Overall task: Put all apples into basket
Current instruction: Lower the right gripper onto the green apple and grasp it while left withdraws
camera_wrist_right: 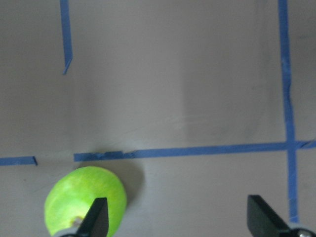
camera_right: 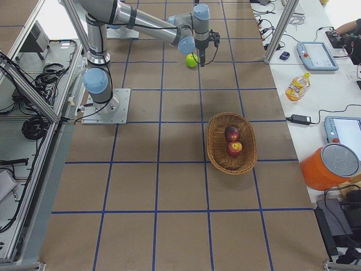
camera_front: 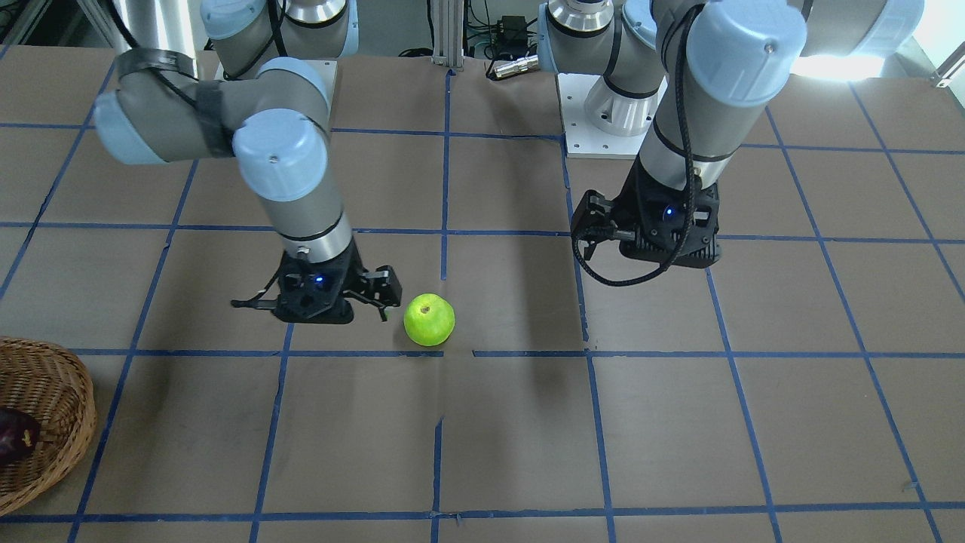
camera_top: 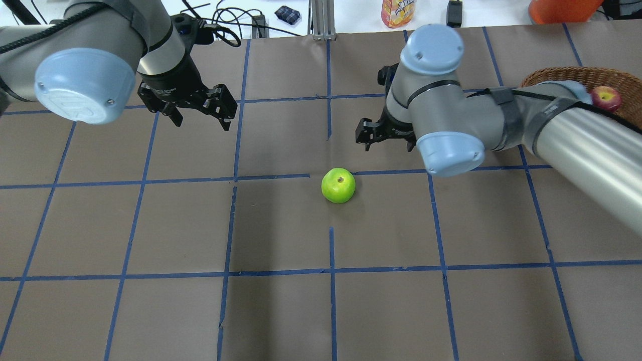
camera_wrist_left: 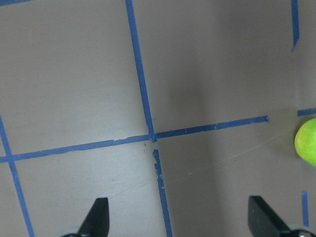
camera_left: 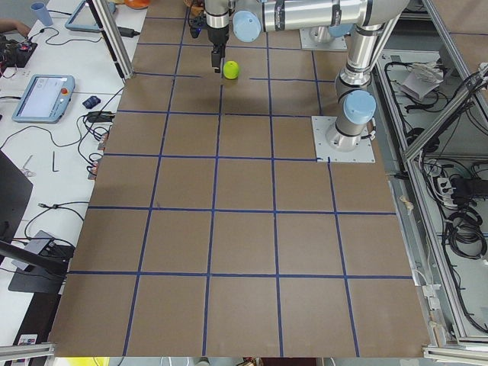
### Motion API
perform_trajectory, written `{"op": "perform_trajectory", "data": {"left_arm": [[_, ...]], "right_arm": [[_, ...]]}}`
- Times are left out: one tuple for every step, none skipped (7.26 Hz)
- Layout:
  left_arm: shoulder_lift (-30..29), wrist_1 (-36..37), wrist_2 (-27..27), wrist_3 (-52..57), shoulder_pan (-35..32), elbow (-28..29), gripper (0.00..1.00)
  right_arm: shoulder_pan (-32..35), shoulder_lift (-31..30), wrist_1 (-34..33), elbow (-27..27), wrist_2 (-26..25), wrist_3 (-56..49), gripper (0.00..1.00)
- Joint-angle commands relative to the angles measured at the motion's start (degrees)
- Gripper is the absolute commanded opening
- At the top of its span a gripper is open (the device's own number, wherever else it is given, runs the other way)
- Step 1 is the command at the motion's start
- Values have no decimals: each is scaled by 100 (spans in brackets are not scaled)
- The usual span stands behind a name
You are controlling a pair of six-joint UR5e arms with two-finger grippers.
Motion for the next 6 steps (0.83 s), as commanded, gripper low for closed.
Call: {"op": "perform_trajectory", "data": {"left_arm": [[83,-256,22,-44,5,192,100],[-4,-631,13,-297,14,428,100],[12,-1166,-4,-439,14,787,100],[73,-1267,-5,-440,5,887,100],[126,-1268,-5,-431,5,888,100],[22,-1268,4,-405,14,870,100]], "right_arm": [[637,326,-450,112,-72,1079,100],[786,511,-662,121,-99,1097,100],[944,609,-786,130,-82,1097,100],[954,723,-909,112,-65,1097,100],[963,828,-1067,147,-125,1071,100],[963,882,-1156,243,-518,1027,100]]}}
